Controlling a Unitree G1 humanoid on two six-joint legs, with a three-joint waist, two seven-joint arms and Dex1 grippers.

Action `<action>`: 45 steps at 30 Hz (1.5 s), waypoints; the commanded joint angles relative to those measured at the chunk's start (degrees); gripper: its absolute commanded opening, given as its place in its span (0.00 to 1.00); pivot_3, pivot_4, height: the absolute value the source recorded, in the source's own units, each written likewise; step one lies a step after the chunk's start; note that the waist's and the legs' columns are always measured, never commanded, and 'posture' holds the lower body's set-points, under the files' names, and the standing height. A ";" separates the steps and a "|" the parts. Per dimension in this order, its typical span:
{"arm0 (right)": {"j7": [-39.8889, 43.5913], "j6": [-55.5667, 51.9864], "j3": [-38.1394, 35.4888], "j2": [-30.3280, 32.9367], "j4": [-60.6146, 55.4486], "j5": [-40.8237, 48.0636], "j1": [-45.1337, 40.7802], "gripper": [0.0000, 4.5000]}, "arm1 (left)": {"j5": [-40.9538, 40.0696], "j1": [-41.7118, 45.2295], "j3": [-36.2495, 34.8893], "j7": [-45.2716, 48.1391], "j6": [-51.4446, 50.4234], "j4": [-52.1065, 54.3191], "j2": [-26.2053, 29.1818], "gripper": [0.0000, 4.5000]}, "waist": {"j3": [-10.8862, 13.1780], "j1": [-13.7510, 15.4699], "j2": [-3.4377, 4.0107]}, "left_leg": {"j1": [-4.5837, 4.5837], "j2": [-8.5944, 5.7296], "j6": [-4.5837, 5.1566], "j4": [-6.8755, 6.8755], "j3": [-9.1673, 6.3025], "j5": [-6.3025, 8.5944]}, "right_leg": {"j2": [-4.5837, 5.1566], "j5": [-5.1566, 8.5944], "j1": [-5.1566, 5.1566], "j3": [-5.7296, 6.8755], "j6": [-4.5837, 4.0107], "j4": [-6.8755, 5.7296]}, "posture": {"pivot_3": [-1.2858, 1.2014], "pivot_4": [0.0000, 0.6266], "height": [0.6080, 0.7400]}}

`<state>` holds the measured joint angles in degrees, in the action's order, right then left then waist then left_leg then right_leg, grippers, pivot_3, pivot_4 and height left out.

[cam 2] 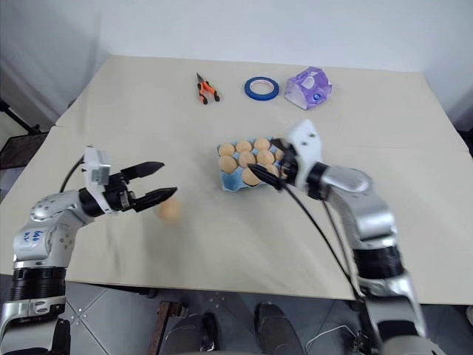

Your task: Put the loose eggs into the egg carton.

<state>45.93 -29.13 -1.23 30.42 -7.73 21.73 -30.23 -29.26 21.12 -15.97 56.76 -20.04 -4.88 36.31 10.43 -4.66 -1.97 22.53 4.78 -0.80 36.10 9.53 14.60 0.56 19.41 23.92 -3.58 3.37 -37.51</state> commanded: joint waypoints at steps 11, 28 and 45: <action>18.74 6.92 -9.00 11.72 10.27 6.60 8.08 0.99 | -6.91 -28.62 -19.95 -6.63 -4.91 21.19 1.67 1.00 | 0.08 -1.14 -0.14 | -0.35 0.02 0.12 0.00 0.00 0.11 | 0.09 0.03 -0.32 -0.01 -0.06 0.02 | 0.52 0.24 1.00; 19.20 7.59 -6.30 10.37 13.79 5.38 4.90 0.99 | -6.82 -32.85 -14.81 -11.07 -4.50 26.83 -0.57 1.00 | 0.09 -0.71 -0.13 | -0.33 -0.01 0.24 -0.05 -0.26 0.27 | 0.17 0.11 -0.39 0.17 -0.35 0.10 | 0.52 0.24 1.00; 13.25 6.47 -7.76 7.80 6.54 6.47 10.79 0.99 | 8.51 -8.31 6.87 -9.60 4.99 -0.06 -1.75 1.00 | 0.09 -0.07 -0.13 | -0.28 0.04 -0.04 0.00 -0.18 0.13 | 0.02 0.08 -0.32 0.15 -0.27 0.06 | 0.52 0.24 1.00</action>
<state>59.59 -22.65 -7.32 38.31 1.21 26.81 -19.96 -21.79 11.26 -9.95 46.22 -17.38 -4.16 34.60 10.53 -4.73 -2.10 22.25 4.82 -0.84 36.11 9.35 14.73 0.58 19.49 23.59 -3.42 3.11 -37.46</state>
